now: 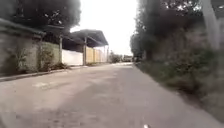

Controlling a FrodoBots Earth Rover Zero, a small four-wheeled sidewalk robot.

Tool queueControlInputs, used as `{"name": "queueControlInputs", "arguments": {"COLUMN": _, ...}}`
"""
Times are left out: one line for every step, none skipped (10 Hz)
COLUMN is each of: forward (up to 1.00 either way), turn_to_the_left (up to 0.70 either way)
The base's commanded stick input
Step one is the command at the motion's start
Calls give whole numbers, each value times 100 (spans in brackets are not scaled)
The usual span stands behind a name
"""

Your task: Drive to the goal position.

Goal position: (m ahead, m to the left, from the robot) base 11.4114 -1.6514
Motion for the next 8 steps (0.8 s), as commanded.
{"name": "queueControlInputs", "arguments": {"forward": 85, "turn_to_the_left": -16}}
{"name": "queueControlInputs", "arguments": {"forward": 85, "turn_to_the_left": 6}}
{"name": "queueControlInputs", "arguments": {"forward": 85, "turn_to_the_left": 3}}
{"name": "queueControlInputs", "arguments": {"forward": 85, "turn_to_the_left": 3}}
{"name": "queueControlInputs", "arguments": {"forward": 85, "turn_to_the_left": 2}}
{"name": "queueControlInputs", "arguments": {"forward": 85, "turn_to_the_left": 1}}
{"name": "queueControlInputs", "arguments": {"forward": 85, "turn_to_the_left": 1}}
{"name": "queueControlInputs", "arguments": {"forward": 85, "turn_to_the_left": 1}}
